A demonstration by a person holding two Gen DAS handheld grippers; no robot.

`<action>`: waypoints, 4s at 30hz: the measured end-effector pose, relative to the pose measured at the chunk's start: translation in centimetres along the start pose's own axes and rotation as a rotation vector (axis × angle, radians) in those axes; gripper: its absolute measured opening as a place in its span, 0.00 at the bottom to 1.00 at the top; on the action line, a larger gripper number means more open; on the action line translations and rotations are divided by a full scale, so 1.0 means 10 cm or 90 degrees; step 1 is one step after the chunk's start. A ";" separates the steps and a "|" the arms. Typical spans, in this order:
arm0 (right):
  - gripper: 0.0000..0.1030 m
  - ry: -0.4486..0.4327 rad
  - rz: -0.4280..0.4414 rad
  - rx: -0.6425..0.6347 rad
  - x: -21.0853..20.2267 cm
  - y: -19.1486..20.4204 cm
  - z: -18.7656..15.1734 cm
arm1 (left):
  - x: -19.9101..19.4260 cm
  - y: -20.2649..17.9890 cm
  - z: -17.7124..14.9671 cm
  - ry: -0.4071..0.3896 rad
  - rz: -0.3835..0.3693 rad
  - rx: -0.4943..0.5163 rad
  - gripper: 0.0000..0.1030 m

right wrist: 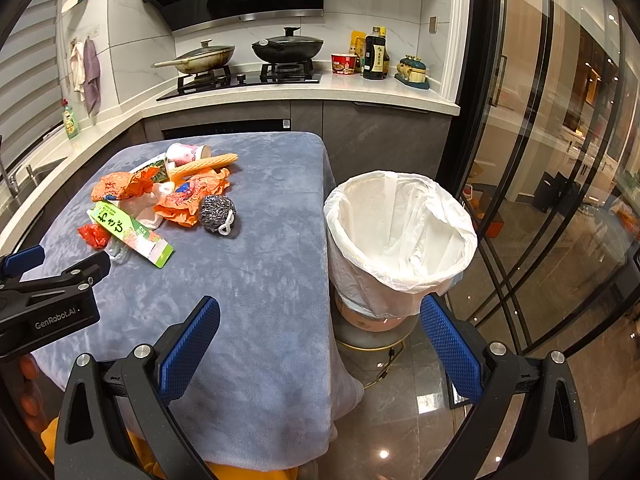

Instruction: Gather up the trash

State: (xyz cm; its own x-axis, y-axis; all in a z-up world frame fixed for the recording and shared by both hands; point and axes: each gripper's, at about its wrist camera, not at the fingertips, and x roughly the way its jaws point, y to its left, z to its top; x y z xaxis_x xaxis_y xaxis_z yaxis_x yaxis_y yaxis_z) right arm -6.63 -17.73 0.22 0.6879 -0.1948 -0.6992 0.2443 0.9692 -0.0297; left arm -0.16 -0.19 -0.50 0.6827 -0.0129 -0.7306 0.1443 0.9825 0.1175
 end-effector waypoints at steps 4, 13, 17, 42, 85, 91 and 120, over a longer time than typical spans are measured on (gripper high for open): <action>0.93 0.000 0.000 0.000 0.00 0.00 0.00 | 0.00 0.00 0.00 0.001 0.000 0.000 0.93; 0.93 -0.001 0.000 -0.001 0.00 0.01 0.00 | 0.02 -0.01 -0.01 0.003 -0.004 -0.003 0.93; 0.93 -0.001 0.000 0.000 0.01 0.01 -0.01 | 0.02 -0.01 -0.01 0.004 -0.005 -0.004 0.93; 0.93 0.004 -0.005 -0.006 0.17 0.07 0.04 | 0.19 0.16 0.06 0.018 -0.016 -0.033 0.93; 0.93 0.014 0.039 -0.009 1.64 1.00 0.72 | 1.82 0.84 0.52 0.117 0.020 -0.265 0.91; 0.93 0.027 0.070 -0.002 1.87 1.08 0.76 | 1.88 0.87 0.47 0.129 -0.001 -0.254 0.67; 0.43 -0.001 0.127 0.035 1.59 0.85 0.72 | 1.16 0.74 0.46 0.055 -0.083 -0.180 0.51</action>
State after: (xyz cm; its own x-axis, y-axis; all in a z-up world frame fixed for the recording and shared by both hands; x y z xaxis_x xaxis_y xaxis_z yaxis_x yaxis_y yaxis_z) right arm 11.27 -13.68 -6.00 0.7275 -0.0003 -0.6861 0.1401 0.9790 0.1481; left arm 12.13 6.11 -5.02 0.6064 -0.1389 -0.7829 0.0138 0.9863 -0.1643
